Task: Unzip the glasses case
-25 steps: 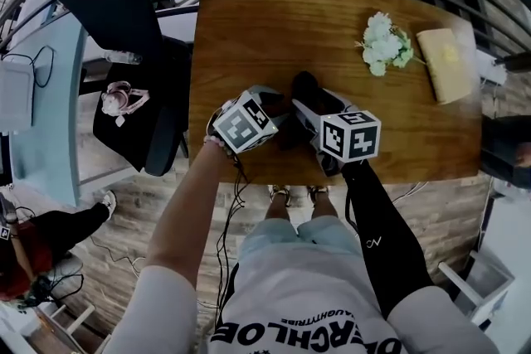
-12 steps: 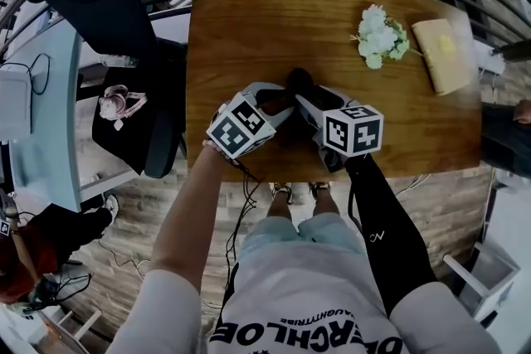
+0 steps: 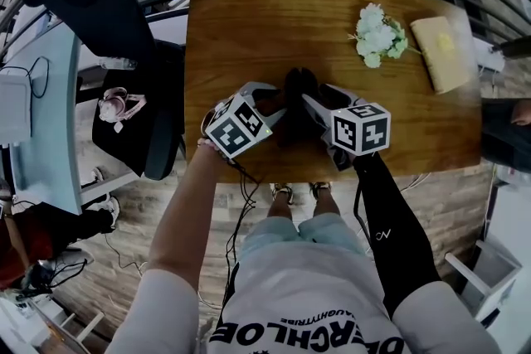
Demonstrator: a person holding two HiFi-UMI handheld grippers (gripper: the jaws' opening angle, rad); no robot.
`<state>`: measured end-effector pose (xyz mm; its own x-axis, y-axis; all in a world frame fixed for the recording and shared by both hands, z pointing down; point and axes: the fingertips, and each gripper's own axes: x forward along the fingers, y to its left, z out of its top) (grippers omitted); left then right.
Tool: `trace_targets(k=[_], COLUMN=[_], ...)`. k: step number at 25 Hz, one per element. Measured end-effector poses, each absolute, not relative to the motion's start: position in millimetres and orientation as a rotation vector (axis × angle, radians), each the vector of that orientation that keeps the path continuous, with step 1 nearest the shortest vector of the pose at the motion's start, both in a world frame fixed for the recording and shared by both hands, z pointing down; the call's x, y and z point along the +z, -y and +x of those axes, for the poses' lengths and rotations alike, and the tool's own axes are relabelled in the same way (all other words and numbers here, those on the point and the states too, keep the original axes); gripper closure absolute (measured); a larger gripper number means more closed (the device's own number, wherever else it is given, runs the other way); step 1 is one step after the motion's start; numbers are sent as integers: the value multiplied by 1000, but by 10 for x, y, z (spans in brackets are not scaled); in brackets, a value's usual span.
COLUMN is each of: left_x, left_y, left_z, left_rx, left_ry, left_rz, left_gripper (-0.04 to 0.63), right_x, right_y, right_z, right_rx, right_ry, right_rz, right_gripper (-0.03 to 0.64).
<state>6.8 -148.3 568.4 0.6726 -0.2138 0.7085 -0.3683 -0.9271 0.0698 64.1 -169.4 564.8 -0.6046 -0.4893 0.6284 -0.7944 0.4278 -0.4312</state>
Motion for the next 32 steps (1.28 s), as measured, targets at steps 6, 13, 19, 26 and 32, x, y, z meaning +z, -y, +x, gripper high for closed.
trace_targets(k=[6, 13, 19, 26, 32], left_x=[5508, 5385, 5429, 5585, 5873], left_y=[1607, 1609, 1623, 1569, 1564], left_z=[40, 507, 317, -77, -322], left_rx=[958, 960, 999, 1040, 1076], left_ry=[594, 527, 598, 716, 772], left_rz=[2694, 2726, 2689, 2586, 2487], left_gripper=[341, 331, 324, 322, 336], right_x=[5680, 5686, 5684, 5774, 5960], right_y=[1731, 1732, 1741, 1726, 1672], right_z=[864, 862, 890, 1076, 1134], right_rx=[1000, 1003, 987, 942, 936], right_ry=[2252, 2264, 2266, 2214, 2157], right_rz=[1118, 1105, 1100, 1129, 1113], right_gripper=[376, 387, 383, 425, 436])
